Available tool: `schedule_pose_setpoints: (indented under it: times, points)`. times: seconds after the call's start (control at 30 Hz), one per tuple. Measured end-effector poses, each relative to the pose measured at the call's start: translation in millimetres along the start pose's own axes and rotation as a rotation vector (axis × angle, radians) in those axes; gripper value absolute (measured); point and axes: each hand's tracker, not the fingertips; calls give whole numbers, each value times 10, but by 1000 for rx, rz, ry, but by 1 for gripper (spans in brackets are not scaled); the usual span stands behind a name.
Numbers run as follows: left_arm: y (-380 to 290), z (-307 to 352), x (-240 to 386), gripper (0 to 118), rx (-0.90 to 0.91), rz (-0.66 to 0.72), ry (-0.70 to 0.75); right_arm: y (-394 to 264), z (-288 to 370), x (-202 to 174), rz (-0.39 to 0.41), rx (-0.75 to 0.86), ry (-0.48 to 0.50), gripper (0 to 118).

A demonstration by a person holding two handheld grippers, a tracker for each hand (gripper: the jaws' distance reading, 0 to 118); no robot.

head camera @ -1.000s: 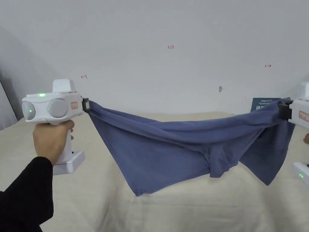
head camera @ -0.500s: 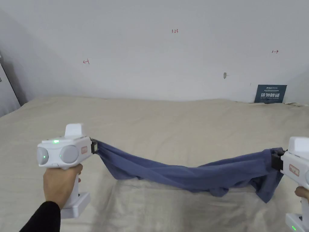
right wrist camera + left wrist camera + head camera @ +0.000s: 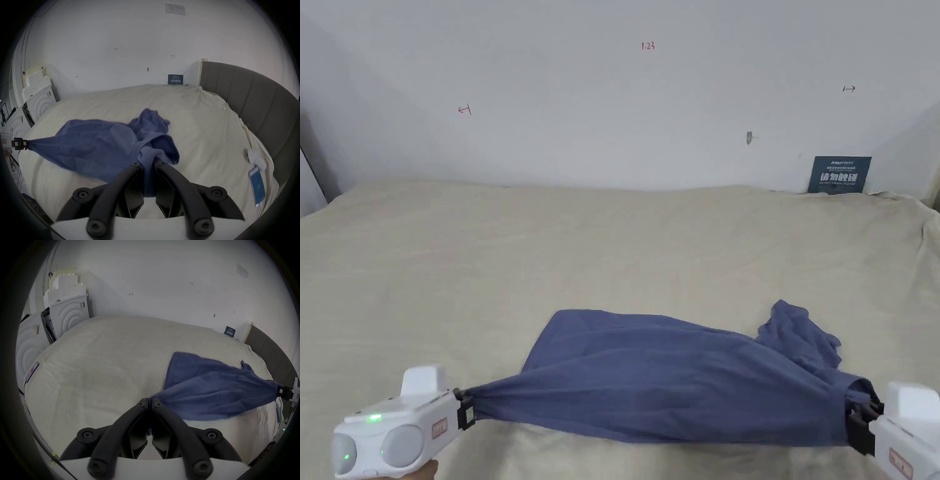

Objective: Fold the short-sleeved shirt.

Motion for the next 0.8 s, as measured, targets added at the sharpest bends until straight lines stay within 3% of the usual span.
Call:
schedule_pose_setpoints:
  times: [0.4,0.6,0.8]
  points:
    - [-682,813,-307,1,-10,-50,6,-818,860,-8,-101,-64,25,7]
    - [-958,1116,-403,1,-30,-37,7,-1111,1172,-36,-99,-108,23,7]
    - [-1168,1017,-318,1,-73,-5,15,-1326,1066,-93,-77,-166,-10,7]
